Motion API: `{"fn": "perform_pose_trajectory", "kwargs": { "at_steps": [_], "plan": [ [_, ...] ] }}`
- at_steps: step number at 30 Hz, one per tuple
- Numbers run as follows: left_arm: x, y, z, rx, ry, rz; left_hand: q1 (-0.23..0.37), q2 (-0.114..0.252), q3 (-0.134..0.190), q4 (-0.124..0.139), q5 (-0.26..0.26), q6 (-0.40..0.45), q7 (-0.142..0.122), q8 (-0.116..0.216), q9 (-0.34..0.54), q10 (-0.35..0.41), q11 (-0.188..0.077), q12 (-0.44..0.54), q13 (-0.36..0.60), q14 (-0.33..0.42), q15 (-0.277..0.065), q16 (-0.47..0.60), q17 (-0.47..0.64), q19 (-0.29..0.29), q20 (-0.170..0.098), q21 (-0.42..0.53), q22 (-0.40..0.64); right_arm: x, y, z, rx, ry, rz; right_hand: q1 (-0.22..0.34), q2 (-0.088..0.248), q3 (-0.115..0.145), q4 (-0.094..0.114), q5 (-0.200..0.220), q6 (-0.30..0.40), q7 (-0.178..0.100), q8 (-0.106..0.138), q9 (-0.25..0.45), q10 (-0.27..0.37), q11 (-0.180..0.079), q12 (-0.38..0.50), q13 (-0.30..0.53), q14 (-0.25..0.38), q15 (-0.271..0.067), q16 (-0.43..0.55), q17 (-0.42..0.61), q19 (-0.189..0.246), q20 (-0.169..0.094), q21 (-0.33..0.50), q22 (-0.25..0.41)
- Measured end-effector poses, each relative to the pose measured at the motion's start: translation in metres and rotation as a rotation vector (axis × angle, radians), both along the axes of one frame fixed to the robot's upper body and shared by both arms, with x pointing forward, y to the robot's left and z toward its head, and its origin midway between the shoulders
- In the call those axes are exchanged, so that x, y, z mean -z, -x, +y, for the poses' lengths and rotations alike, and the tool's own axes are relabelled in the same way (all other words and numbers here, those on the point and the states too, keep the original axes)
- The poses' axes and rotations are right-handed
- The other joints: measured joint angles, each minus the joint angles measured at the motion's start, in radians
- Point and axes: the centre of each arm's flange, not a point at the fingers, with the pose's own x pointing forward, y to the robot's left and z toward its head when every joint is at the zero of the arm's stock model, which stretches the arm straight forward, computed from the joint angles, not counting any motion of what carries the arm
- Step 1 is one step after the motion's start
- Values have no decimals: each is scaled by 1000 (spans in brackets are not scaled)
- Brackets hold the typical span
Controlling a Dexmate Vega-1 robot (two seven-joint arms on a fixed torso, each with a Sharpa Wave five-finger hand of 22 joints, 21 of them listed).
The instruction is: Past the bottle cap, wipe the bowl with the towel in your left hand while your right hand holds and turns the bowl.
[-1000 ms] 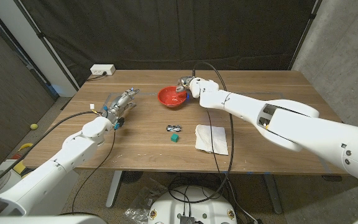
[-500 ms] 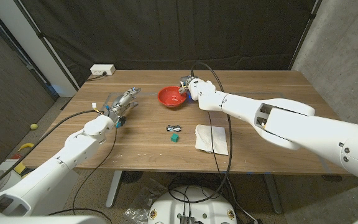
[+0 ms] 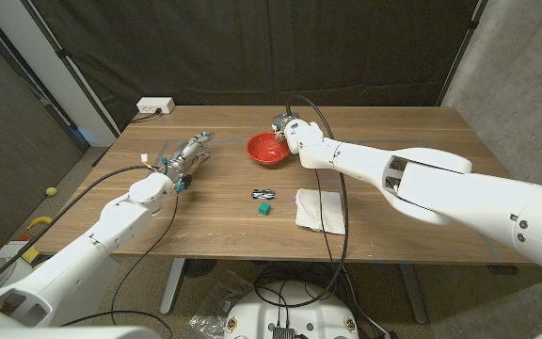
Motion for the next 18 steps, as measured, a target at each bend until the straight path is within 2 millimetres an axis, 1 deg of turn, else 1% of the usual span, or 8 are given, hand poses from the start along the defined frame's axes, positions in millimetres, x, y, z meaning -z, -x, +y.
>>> {"fn": "perform_pose_trajectory", "kwargs": {
  "at_steps": [3,4,8,10,12,13,14,18],
  "plan": [
    [0,-1,-1,2,1,1,0,0,0,0,0,0,0,0,0,0,0,0,0,0,0,0,0,0,0,0,0,0,0,-1,5,9,0,-2,-2,-49,13,2,70,2,0,9,45,2,59,53,9,-4,73,91,0,0,48,17],
    [0,-1,-1,3,1,1,0,0,0,0,0,0,0,0,0,0,0,0,0,0,0,0,0,0,0,0,0,-1,0,-1,5,10,0,-7,-7,-63,15,4,99,1,2,11,59,8,82,71,16,-5,92,117,0,0,63,22],
    [-1,-2,-2,6,1,1,0,0,0,0,0,0,0,-2,0,0,0,0,0,0,0,0,0,0,0,0,0,0,-1,-3,14,23,7,-10,-10,-104,24,12,241,-4,35,25,113,49,177,142,60,-17,152,175,0,0,129,38],
    [-1,-2,-2,7,0,1,0,0,-3,3,0,0,0,-6,0,0,0,0,0,0,0,0,0,0,0,0,0,0,-1,-4,18,27,9,-13,-13,-115,24,12,303,4,59,36,149,60,221,167,86,-24,175,192,0,0,164,46],
    [-1,-2,-3,8,0,1,0,0,-3,3,0,0,0,-6,0,0,0,0,0,0,0,0,0,0,0,0,0,0,-1,-4,17,29,9,-14,-12,-123,27,12,332,33,81,47,166,76,257,198,105,-31,193,205,0,0,192,52],
    [-2,-2,-3,9,-1,1,-1,0,-3,3,0,0,0,-6,0,0,0,0,0,0,0,0,0,0,0,0,0,0,-1,-5,18,30,12,-16,-10,-128,27,12,341,41,88,52,176,79,260,212,111,-35,201,212,0,0,204,55],
    [-2,-2,-3,11,-1,1,-1,0,-3,3,0,0,0,-6,0,0,0,0,0,0,0,0,0,0,0,0,0,0,0,-6,21,31,14,-18,-9,-131,24,11,351,52,94,55,183,79,260,222,116,-38,202,213,0,0,213,57],
    [-3,-3,-5,15,-4,0,-2,-2,-3,3,0,0,0,-6,0,-2,2,0,0,0,0,0,0,-6,-6,0,0,0,0,-10,27,31,16,-24,-2,-135,28,8,358,59,102,64,190,80,289,244,119,-38,203,212,7,7,236,62]
  ]
}}
